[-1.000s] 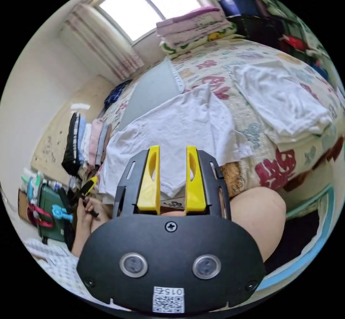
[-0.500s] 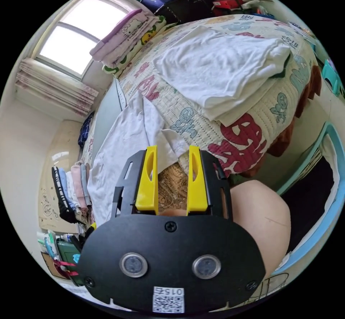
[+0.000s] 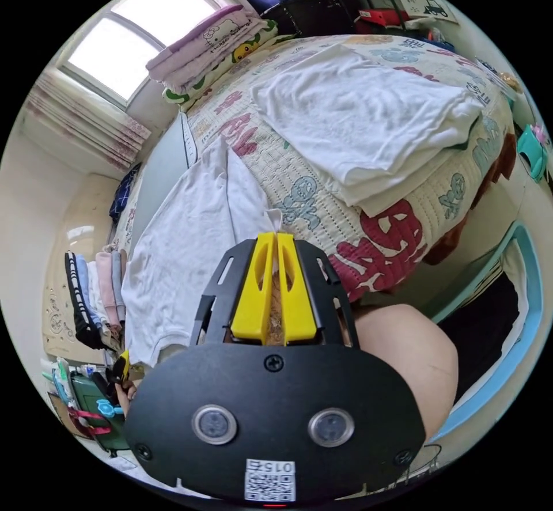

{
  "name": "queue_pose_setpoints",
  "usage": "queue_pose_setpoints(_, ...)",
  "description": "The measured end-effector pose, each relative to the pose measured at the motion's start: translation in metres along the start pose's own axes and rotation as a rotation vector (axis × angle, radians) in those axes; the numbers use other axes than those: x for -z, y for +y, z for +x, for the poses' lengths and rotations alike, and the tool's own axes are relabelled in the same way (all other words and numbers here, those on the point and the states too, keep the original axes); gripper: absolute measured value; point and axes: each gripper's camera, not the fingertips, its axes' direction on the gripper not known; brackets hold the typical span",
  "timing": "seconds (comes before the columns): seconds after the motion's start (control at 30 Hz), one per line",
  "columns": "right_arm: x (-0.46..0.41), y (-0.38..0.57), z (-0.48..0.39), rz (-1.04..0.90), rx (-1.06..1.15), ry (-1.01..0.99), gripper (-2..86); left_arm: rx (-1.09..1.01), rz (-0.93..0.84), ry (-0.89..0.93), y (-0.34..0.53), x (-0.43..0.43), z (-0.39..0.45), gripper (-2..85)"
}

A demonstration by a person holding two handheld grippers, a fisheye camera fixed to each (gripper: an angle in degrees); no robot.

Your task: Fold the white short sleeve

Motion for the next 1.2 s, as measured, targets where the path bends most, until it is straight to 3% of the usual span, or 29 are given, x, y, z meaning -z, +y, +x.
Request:
queue_pose_setpoints(0.17,0.023,0.021,0.013,-0.014,0.045,-0.026,-0.3,-0.053,-0.021,-0.074,0.012,0.021,0.021,-0.7)
queue_pose_setpoints(0.33,0.019,0.051,0.026,0.017,0.058,0.099,-0.1,-0.054,-0.093,-0.195,0.026,0.017,0.037,-0.7)
queue_pose_setpoints(0.43,0.026,0.077,0.029,0.051,0.172,0.013,0.4,-0.041,-0.101,-0.265,0.029,0.024,0.05,-0.7)
queue_pose_setpoints(0.5,0.03,0.109,0.013,0.038,0.417,-0.097,1.0,-0.147,-0.097,-0.33,0.031,0.03,0.079,-0.6)
queue_pose_setpoints(0.57,0.03,0.137,-0.005,0.019,0.601,-0.113,1.7,-0.302,-0.107,-0.285,0.033,0.027,0.108,-0.5)
queue_pose_setpoints(0.67,0.016,0.19,-0.035,-0.015,0.877,-0.06,5.3,-0.561,-0.214,-0.107,0.037,0.003,0.154,0.3)
queue_pose_setpoints(0.8,-0.034,0.259,-0.055,-0.155,1.174,-0.032,8.7,-0.758,-0.314,-0.148,0.046,-0.046,0.197,4.2)
queue_pose_setpoints(1.0,-0.109,0.334,-0.043,-0.354,1.355,0.008,12.4,-0.988,-0.504,-0.173,0.069,-0.106,0.241,7.9)
queue_pose_setpoints(1.2,-0.164,0.377,-0.018,-0.389,1.423,0.122,11.8,-1.09,-0.454,-0.228,0.072,-0.11,0.266,7.9)
